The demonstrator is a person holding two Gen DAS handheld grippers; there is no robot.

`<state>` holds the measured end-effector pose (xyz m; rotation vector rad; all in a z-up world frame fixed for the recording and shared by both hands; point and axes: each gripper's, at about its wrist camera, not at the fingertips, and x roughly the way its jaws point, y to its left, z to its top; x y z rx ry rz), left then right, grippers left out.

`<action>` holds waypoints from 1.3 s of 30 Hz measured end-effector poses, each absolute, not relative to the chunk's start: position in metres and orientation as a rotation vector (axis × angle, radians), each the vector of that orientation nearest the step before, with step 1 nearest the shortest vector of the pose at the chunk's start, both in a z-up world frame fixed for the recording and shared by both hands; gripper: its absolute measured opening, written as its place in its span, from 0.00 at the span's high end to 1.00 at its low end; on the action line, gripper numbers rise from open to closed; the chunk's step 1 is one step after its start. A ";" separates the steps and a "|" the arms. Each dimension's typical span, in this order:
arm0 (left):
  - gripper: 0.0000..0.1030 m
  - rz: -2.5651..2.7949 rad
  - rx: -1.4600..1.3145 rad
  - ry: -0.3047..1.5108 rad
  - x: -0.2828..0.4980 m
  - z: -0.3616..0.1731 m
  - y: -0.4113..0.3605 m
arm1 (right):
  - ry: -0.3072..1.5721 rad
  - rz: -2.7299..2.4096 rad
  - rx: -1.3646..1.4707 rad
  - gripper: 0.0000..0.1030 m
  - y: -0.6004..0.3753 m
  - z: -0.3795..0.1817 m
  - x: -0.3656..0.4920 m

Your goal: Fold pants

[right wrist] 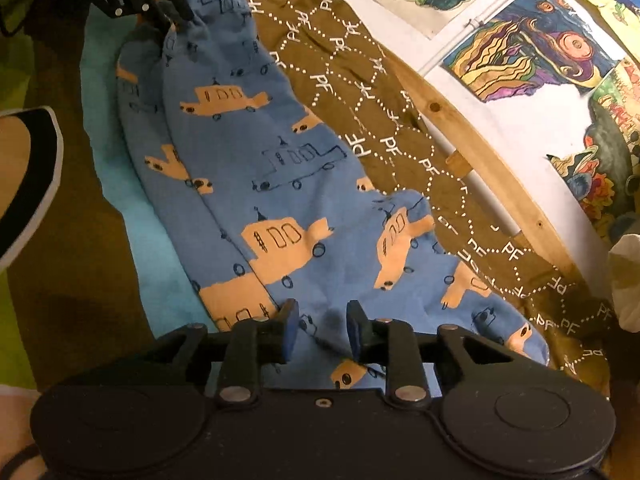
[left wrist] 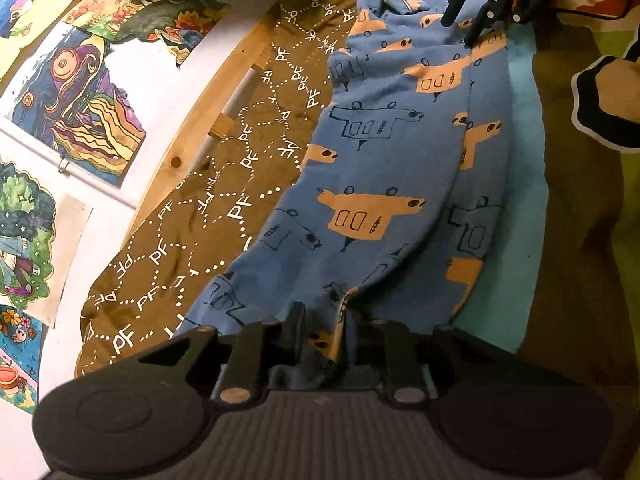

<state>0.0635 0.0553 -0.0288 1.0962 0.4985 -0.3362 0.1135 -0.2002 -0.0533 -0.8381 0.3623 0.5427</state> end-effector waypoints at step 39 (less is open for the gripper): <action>0.99 -0.387 1.011 0.535 0.057 -0.012 0.069 | 0.353 0.715 -0.946 1.00 -0.210 -0.036 0.094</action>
